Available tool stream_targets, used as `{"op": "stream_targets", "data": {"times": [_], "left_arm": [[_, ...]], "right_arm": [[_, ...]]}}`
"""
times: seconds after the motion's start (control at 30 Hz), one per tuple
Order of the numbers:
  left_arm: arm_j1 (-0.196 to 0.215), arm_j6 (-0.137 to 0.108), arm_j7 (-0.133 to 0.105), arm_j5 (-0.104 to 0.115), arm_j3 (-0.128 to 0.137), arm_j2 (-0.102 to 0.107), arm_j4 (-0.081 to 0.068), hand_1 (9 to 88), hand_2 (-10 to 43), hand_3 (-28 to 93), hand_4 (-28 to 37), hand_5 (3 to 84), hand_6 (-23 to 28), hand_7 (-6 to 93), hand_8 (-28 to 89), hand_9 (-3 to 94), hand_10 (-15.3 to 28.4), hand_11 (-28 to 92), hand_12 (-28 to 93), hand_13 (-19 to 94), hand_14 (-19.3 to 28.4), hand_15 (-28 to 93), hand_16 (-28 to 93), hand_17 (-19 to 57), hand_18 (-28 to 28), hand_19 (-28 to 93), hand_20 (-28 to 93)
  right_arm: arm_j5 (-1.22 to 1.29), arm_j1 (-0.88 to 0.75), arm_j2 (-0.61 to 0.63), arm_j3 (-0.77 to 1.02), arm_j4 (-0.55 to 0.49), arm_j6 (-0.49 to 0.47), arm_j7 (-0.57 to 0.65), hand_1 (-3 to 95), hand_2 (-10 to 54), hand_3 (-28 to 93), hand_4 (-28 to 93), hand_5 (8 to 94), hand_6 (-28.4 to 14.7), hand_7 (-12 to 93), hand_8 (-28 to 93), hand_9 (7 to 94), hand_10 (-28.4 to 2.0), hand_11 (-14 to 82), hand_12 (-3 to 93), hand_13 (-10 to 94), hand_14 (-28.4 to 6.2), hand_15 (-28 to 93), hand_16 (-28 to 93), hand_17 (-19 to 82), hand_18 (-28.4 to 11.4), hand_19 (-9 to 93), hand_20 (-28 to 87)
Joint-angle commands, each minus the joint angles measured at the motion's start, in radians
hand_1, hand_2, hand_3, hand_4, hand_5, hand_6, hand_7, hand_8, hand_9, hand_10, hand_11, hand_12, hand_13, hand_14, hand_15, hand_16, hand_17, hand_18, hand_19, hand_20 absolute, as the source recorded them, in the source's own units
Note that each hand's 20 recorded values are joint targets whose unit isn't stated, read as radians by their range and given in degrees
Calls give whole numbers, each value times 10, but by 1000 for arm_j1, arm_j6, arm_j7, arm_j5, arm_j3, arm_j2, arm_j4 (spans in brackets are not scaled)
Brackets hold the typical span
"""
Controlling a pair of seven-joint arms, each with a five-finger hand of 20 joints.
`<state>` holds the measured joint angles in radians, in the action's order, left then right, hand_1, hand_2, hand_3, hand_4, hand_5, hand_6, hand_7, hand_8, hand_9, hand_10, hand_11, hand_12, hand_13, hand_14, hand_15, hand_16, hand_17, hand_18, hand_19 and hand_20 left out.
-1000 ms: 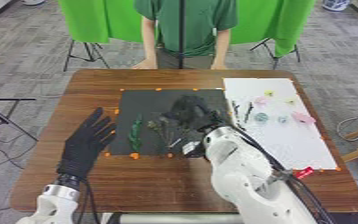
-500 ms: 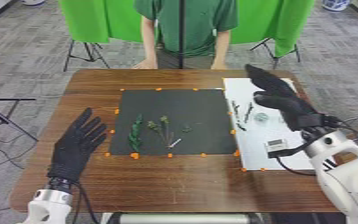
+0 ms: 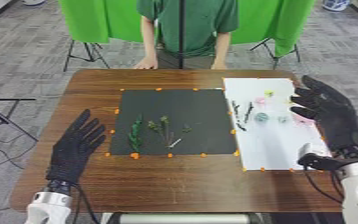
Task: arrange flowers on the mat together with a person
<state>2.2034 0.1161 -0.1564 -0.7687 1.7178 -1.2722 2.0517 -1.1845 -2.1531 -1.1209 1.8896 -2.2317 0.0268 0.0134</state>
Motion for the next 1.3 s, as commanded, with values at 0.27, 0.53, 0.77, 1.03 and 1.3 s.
{"op": "stream_targets", "data": {"times": [0.27, 0.53, 0.77, 1.03, 1.3], "left_arm": [[-6, -6, 11, 4, -11, -5, -10, 274, 24, 716, -243, 284, 13, 141, -87, 251, 109, 126, 148, 202, 140, 179, 35, -121, 217, 427, 87], [-18, 10, 26, -1, -9, -11, -15, 275, 25, 715, -244, 284, 14, 142, -87, 251, 109, 128, 147, 203, 140, 180, 35, -121, 217, 427, 87], [-16, 9, 32, 1, -8, -9, -15, 275, 26, 713, -244, 284, 14, 143, -88, 251, 109, 128, 146, 203, 140, 181, 35, -121, 217, 428, 87], [-24, 15, 27, -3, 2, 5, -13, 274, 25, 715, -244, 284, 14, 144, -88, 251, 109, 127, 146, 203, 141, 182, 34, -121, 218, 428, 87], [-7, -6, 3, 5, 4, 32, -6, 274, 26, 714, -245, 284, 14, 143, -88, 251, 109, 127, 147, 203, 141, 181, 34, -121, 217, 427, 86]], "right_arm": [[15, 4, -42, 49, -8, -59, 9, 154, -37, 805, -239, 311, -50, 135, -85, 349, -144, 95, 219, 301, -124, 184, 300, 36, -224, 422, 244], [16, 8, -18, 14, 8, -53, -14, 154, -36, 804, -239, 311, -51, 136, -85, 350, -145, 95, 217, 302, -124, 192, 291, 36, -226, 426, 245], [19, -12, -38, 48, 7, -94, -14, 157, -30, 804, -240, 312, -52, 137, -86, 353, -146, 97, 217, 302, -124, 196, 286, 36, -226, 428, 245], [14, -13, -65, 76, 7, -160, 9, 160, -26, 801, -239, 315, -52, 137, -87, 354, -147, 98, 215, 302, -125, 198, 282, 37, -225, 429, 244], [14, -5, -50, 61, 9, -136, 8, 158, -22, 803, -235, 316, -52, 137, -85, 355, -147, 96, 215, 300, -125, 192, 281, 36, -225, 427, 243]]}}
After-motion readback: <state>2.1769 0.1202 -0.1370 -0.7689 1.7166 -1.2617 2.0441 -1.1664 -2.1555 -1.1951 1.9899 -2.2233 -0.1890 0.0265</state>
